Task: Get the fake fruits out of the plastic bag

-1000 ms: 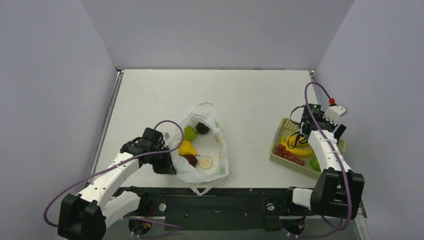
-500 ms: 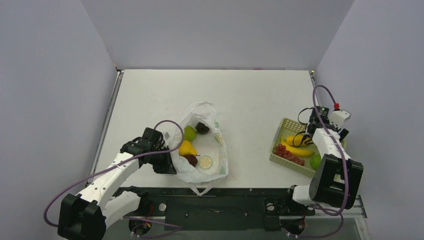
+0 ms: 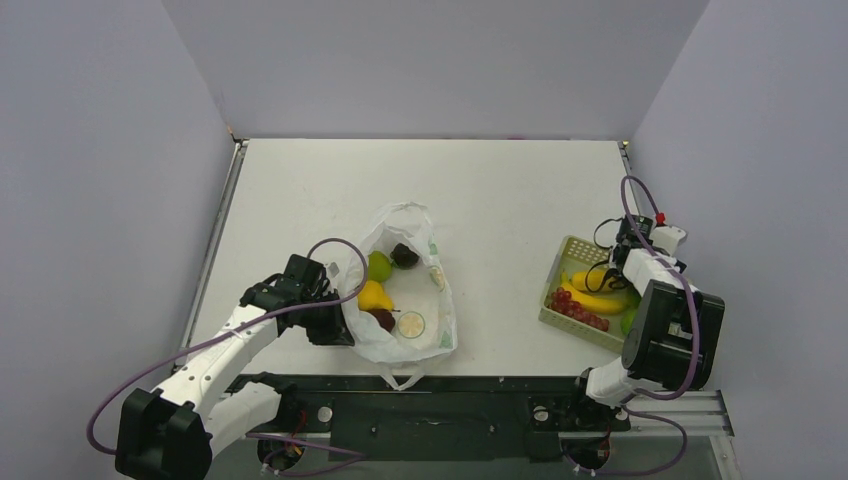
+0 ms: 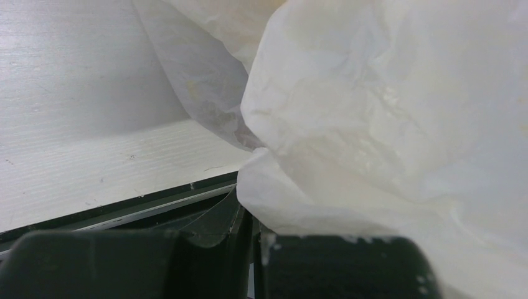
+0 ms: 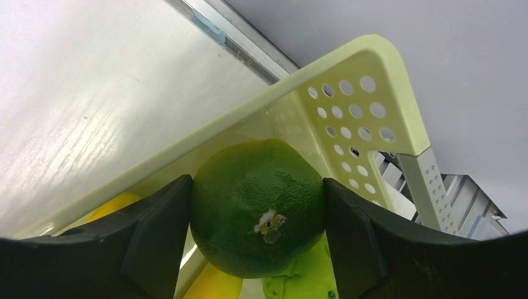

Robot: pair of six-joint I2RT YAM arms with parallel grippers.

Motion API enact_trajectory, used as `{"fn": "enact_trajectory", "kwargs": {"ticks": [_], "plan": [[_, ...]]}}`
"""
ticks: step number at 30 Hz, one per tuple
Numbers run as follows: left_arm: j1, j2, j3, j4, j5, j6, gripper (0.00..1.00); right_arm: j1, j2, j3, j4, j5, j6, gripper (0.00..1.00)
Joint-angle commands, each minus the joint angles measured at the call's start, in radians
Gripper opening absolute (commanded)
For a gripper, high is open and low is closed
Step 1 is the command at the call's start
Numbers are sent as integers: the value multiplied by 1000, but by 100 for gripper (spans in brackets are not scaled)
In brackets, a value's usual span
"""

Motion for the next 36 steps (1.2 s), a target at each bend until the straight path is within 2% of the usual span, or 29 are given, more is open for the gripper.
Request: {"fn": "enact_trajectory", "kwargs": {"ticks": [1, 5, 8, 12, 15, 16, 17, 18, 19, 20, 23, 26, 30, 33, 36], "plan": [[1, -22, 0, 43, 11, -11, 0, 2, -30, 44, -10, 11, -9, 71], [1, -23, -6, 45, 13, -10, 0, 10, -88, 50, -41, 24, -9, 83], [1, -24, -8, 44, 17, -8, 0, 12, -126, 57, -60, 24, -15, 85], [1, -29, -10, 42, 18, -7, 0, 85, -191, 90, -80, 93, -47, 87], [0, -29, -11, 42, 16, -10, 0, 260, -265, 120, -42, 54, -110, 85], [0, -30, -12, 42, 16, -9, 0, 360, -306, 130, 2, -8, -131, 85], [0, -30, -10, 42, 14, -10, 0, 408, -325, 133, 48, -45, -174, 85], [0, -30, -9, 43, 12, -9, 0, 498, -358, 141, 71, -139, -190, 84], [0, -31, -8, 43, 11, -11, 0, 539, -386, 147, 117, -191, -215, 84], [0, -31, -8, 46, 12, -13, 0, 623, -396, 151, 138, -313, -223, 84], [-1, -32, -9, 48, 7, -16, 0, 791, -409, 164, 238, -554, -276, 84], [-1, -38, -7, 46, 4, -20, 0, 1019, -351, 204, 228, -720, -391, 83], [-2, -43, 7, 40, 1, -18, 0, 1220, -213, 259, 179, -768, -490, 77], [-1, -51, 25, 24, -11, -18, 0, 1318, -97, 307, 145, -797, -555, 75], [0, -64, 35, 12, -16, -16, 0, 1357, -14, 344, 120, -811, -607, 73]]}}
